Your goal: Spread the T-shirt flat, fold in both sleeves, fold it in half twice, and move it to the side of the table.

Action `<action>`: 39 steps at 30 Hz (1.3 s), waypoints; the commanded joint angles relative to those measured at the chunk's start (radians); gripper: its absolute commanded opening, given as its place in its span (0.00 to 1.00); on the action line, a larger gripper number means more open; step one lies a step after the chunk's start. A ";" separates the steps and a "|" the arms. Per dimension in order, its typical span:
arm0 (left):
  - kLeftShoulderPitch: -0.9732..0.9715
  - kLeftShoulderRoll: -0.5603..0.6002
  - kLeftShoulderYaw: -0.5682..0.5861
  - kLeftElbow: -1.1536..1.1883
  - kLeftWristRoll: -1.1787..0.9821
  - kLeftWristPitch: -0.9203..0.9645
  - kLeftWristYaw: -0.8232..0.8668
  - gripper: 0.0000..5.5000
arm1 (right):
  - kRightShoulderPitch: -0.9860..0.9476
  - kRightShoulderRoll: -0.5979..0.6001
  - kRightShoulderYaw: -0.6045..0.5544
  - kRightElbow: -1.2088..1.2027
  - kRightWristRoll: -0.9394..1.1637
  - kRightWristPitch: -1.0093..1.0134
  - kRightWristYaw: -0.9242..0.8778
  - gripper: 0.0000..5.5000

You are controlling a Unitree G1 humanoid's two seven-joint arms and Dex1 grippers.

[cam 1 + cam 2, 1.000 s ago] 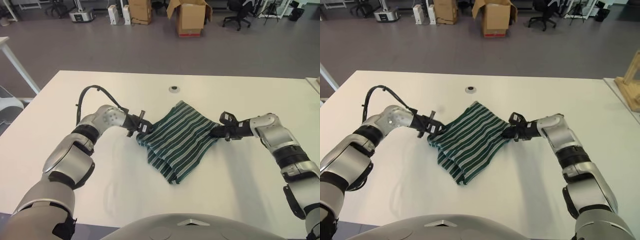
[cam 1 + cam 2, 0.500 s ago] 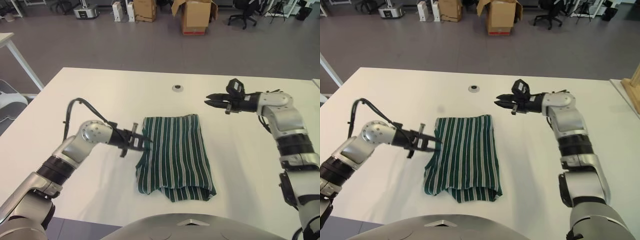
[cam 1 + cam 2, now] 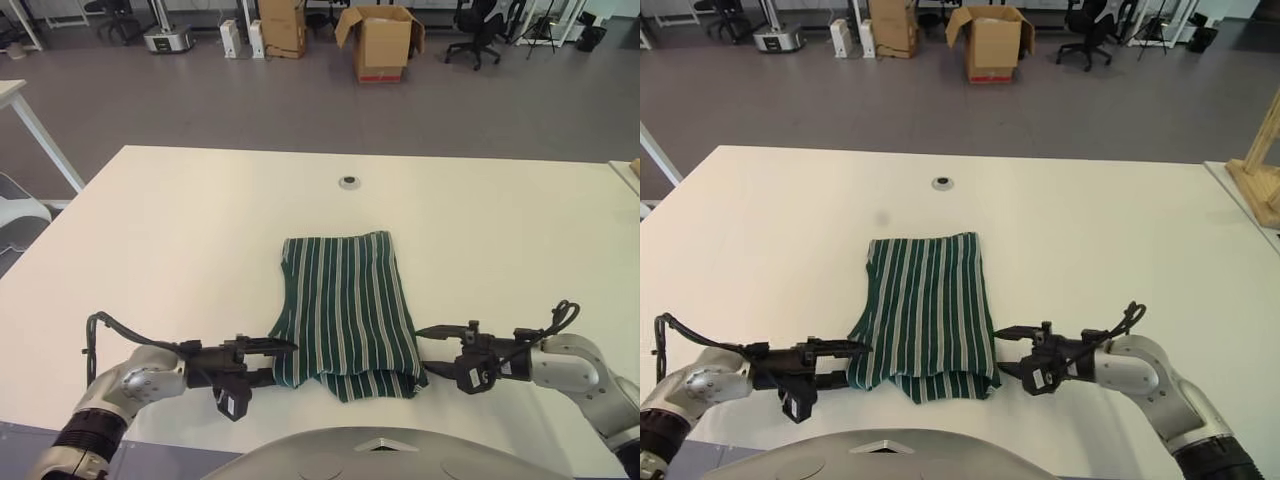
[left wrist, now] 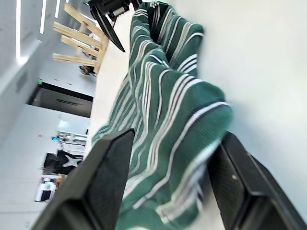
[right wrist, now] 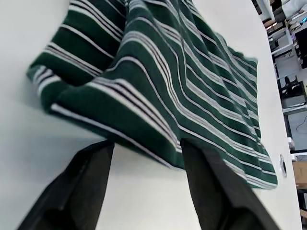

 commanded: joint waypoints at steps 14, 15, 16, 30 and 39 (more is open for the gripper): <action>-0.248 0.129 -0.617 0.054 -0.060 0.124 -0.287 0.16 | -0.188 -0.048 0.272 0.041 0.126 -0.023 0.164 0.03; -0.214 0.148 -0.648 -0.017 -0.113 0.167 -0.313 0.14 | -0.168 -0.058 0.277 0.010 0.142 -0.008 0.172 0.03; -0.168 0.157 -0.673 -0.113 -0.159 0.235 -0.329 0.11 | -0.142 -0.073 0.276 -0.031 0.173 0.026 0.181 0.03; -0.254 0.244 -0.278 -0.452 -1.095 1.315 -0.687 0.03 | -0.304 -0.267 0.040 -0.194 1.024 1.149 0.383 0.03; -0.645 -0.148 -0.247 0.363 -0.958 1.627 -0.644 0.03 | -0.669 0.076 0.119 0.406 0.849 1.397 0.244 0.03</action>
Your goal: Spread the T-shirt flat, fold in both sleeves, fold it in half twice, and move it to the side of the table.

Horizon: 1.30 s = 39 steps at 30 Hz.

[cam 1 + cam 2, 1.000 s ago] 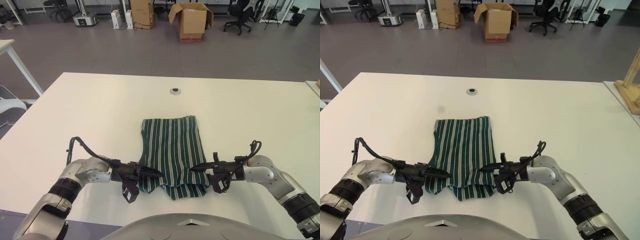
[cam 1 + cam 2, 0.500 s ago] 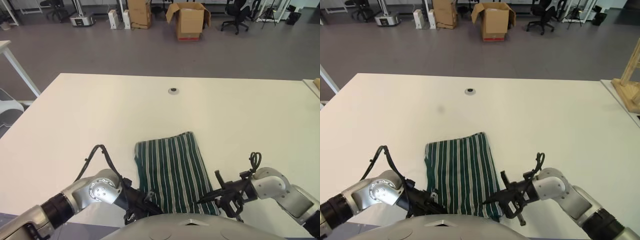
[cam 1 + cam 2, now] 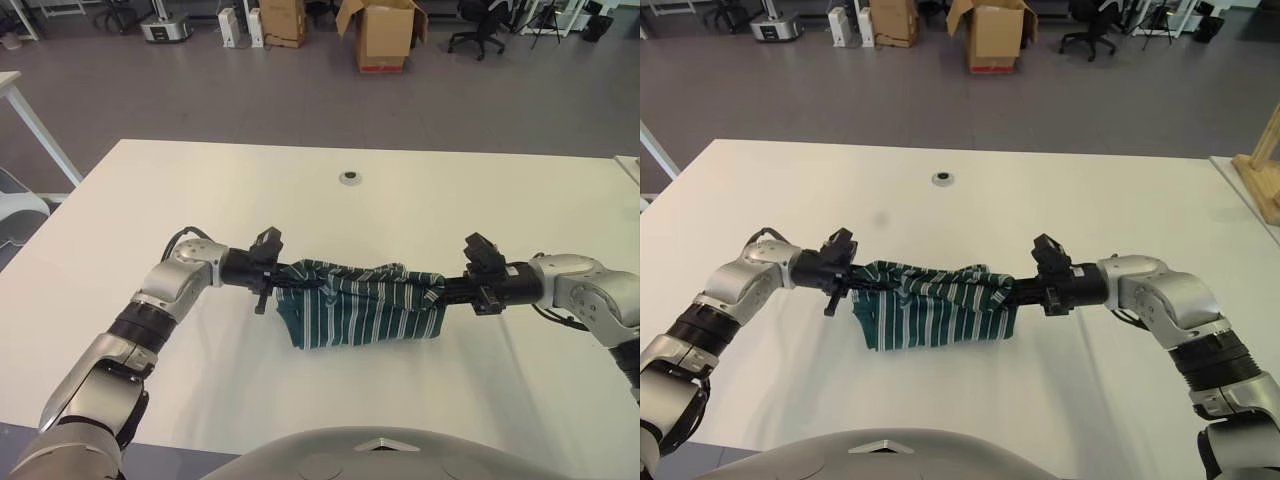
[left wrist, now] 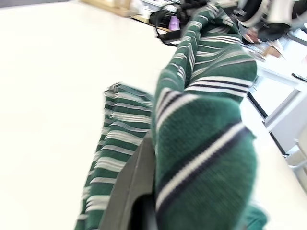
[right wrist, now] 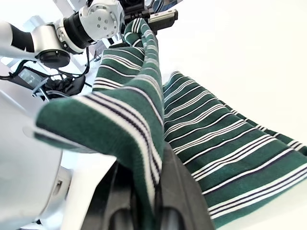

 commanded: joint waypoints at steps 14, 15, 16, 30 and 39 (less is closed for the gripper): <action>-0.135 -0.213 0.383 0.168 0.120 -0.002 0.292 0.23 | -0.345 0.376 -0.366 0.550 -0.165 0.140 -0.469 0.23; -0.150 -0.234 0.374 0.121 0.137 -0.026 0.296 0.23 | -0.334 0.378 -0.390 0.522 -0.163 0.134 -0.489 0.23; -0.170 -0.261 0.345 0.100 0.167 -0.056 0.284 0.23 | -0.316 0.383 -0.401 0.488 -0.182 0.107 -0.518 0.23; -0.255 -0.340 0.162 0.864 0.598 -0.256 0.473 0.23 | -0.319 0.410 -0.453 0.431 -0.259 -0.026 -0.576 0.23; -0.040 -0.025 0.542 0.865 0.419 -0.441 0.728 0.23 | -0.166 0.416 -0.577 0.312 -0.222 -0.043 -0.651 0.23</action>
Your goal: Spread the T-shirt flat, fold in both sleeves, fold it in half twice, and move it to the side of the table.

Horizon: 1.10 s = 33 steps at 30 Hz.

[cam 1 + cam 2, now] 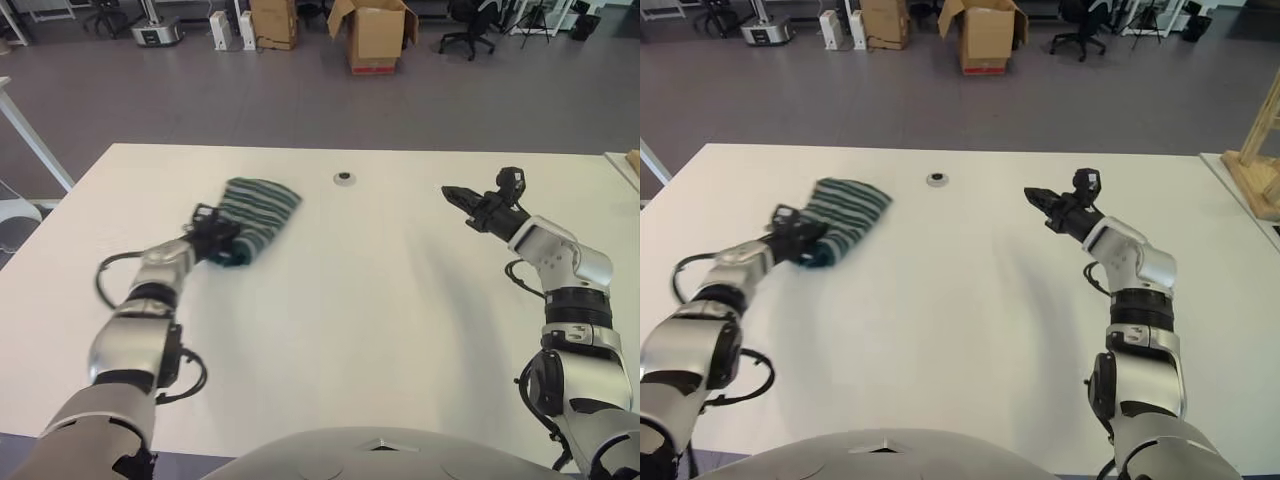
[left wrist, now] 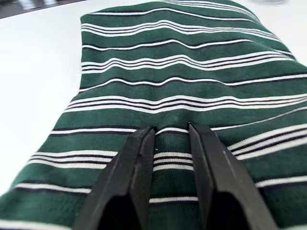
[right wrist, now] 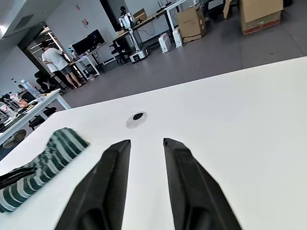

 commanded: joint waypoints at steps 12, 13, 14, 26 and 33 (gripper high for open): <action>0.128 -0.506 0.080 -0.718 -0.235 0.051 0.142 0.23 | 0.210 0.263 -0.034 -0.409 -0.037 -0.206 -0.297 0.23; 0.163 -0.544 0.086 -0.740 -0.264 0.085 0.148 0.23 | 0.232 0.279 -0.025 -0.415 -0.067 -0.245 -0.321 0.23; 0.184 -0.568 0.098 -0.750 -0.284 0.102 0.159 0.23 | 0.243 0.289 -0.017 -0.410 -0.090 -0.275 -0.339 0.23; 0.261 -0.601 0.086 -0.784 -0.208 0.128 0.242 0.23 | 0.260 0.352 0.079 -0.261 -0.313 -0.542 -0.493 0.23; 0.255 -0.629 0.136 -0.811 -0.284 0.188 0.247 0.23 | 0.275 0.356 0.095 -0.221 -0.355 -0.597 -0.524 0.23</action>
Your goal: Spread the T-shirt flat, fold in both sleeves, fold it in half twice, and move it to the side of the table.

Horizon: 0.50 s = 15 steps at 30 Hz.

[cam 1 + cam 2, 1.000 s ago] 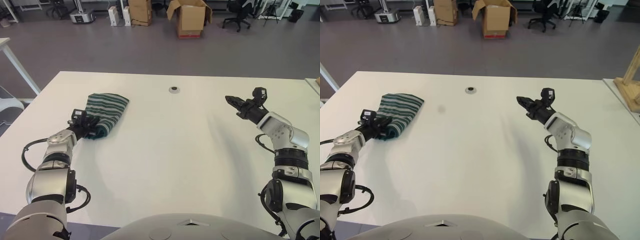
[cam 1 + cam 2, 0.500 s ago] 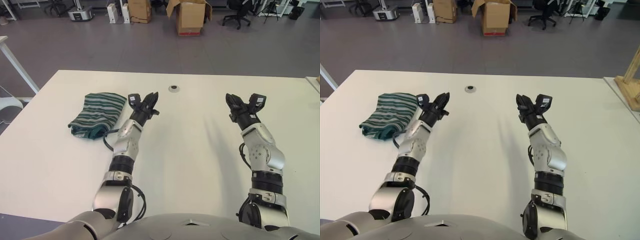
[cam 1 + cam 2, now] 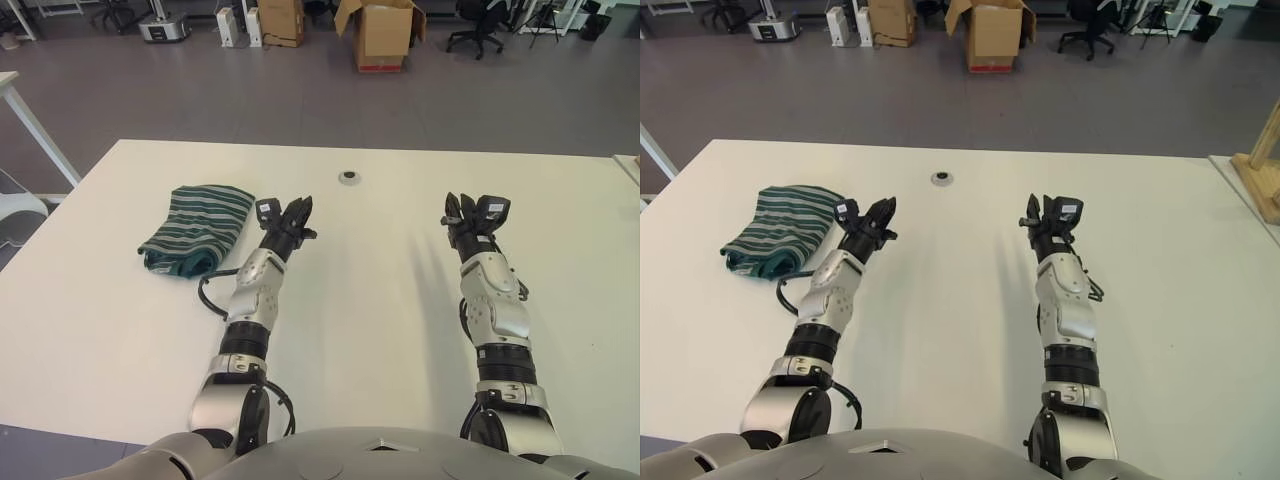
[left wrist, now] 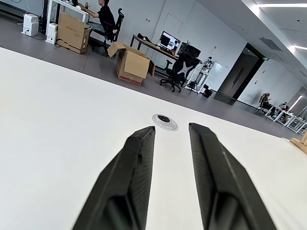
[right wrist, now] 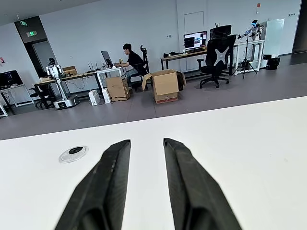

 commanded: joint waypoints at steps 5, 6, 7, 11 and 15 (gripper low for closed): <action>-0.020 -0.010 0.037 0.007 -0.054 0.069 -0.008 0.23 | 0.053 -0.003 0.000 0.056 -0.053 -0.059 -0.039 0.23; -0.021 -0.008 0.039 0.013 -0.054 0.072 -0.009 0.23 | 0.062 -0.006 -0.006 0.066 -0.056 -0.068 -0.045 0.23; -0.022 -0.005 0.036 0.020 -0.048 0.073 -0.006 0.23 | 0.068 -0.007 -0.013 0.073 -0.054 -0.074 -0.048 0.23; -0.001 -0.004 0.035 0.021 -0.049 0.084 -0.007 0.23 | 0.101 -0.014 -0.013 0.079 -0.079 -0.079 -0.064 0.23; 0.014 -0.012 0.045 0.006 -0.055 0.051 -0.014 0.23 | 0.122 -0.014 -0.011 0.078 -0.077 -0.086 -0.058 0.23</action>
